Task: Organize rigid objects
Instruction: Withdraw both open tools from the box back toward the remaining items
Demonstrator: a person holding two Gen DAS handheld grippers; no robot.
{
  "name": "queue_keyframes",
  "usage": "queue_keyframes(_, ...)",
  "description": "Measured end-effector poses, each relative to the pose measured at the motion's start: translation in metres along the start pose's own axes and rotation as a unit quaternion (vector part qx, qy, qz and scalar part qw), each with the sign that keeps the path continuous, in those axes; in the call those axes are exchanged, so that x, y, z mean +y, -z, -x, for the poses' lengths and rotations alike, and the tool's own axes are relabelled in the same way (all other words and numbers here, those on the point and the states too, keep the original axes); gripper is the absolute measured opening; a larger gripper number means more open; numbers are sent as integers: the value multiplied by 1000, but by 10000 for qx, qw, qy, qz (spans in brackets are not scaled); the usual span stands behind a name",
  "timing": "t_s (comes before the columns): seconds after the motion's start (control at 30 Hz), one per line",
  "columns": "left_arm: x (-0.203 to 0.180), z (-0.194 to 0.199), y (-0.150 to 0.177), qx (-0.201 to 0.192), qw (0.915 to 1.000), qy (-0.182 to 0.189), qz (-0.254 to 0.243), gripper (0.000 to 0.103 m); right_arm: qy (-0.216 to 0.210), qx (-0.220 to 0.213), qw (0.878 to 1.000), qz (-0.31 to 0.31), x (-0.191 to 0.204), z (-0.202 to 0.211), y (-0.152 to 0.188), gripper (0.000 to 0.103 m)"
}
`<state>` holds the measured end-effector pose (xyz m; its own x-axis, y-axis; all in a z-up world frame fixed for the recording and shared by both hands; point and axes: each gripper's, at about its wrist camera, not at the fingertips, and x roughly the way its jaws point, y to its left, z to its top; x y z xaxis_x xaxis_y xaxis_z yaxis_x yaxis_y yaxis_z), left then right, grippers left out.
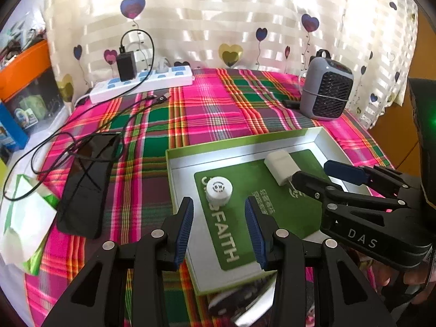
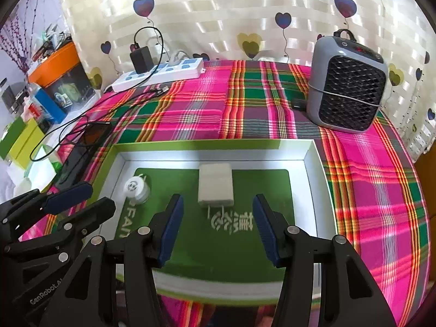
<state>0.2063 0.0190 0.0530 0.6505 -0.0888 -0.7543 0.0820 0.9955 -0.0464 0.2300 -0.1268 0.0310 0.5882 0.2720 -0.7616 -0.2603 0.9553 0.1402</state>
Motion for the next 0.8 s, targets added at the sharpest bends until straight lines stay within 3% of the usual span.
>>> queue_keyframes(0.33,0,29,24,-110,9999,12,27,38,1,-157,9999,-64,5,27,22,54)
queue_keyframes(0.8,21,61,71,-264,9987,115,427,38,69,-309,9991,-287,-3,58,68,54)
